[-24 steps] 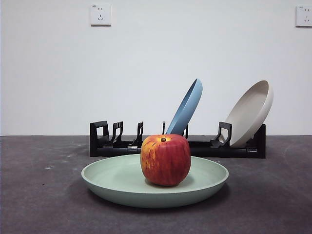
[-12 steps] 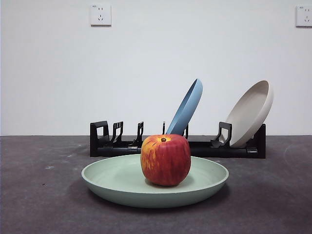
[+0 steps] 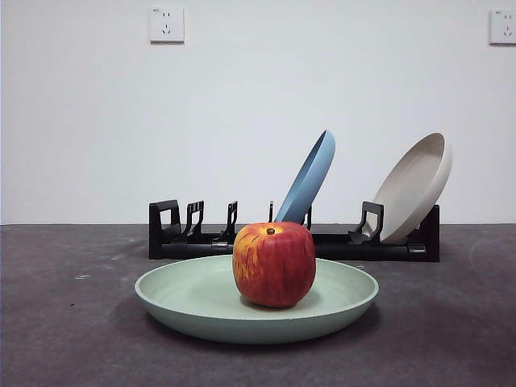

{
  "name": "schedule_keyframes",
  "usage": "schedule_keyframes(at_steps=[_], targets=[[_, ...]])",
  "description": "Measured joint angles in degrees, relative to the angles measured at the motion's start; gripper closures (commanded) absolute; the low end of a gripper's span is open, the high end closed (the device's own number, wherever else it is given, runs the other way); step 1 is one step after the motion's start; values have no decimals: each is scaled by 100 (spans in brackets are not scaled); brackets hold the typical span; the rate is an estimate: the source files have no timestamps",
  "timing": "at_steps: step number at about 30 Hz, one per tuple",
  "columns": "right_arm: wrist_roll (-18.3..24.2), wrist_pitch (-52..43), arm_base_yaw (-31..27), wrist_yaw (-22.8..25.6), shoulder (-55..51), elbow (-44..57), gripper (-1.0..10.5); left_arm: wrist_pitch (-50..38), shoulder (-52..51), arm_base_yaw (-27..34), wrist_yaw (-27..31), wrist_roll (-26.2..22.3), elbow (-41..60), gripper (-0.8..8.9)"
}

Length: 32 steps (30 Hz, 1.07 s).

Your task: Take the green plate from the plate rack,put the plate on the table,take the apple from the table,put the apple in the plate

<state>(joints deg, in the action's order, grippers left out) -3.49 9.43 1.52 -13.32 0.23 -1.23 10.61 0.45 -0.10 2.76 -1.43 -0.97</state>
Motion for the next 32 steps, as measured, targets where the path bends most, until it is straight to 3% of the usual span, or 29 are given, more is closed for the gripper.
schedule_keyframes(at_steps=[32], targets=[[-59,0,0,-2,76,0,946,0,2,0,2,0,0,817]])
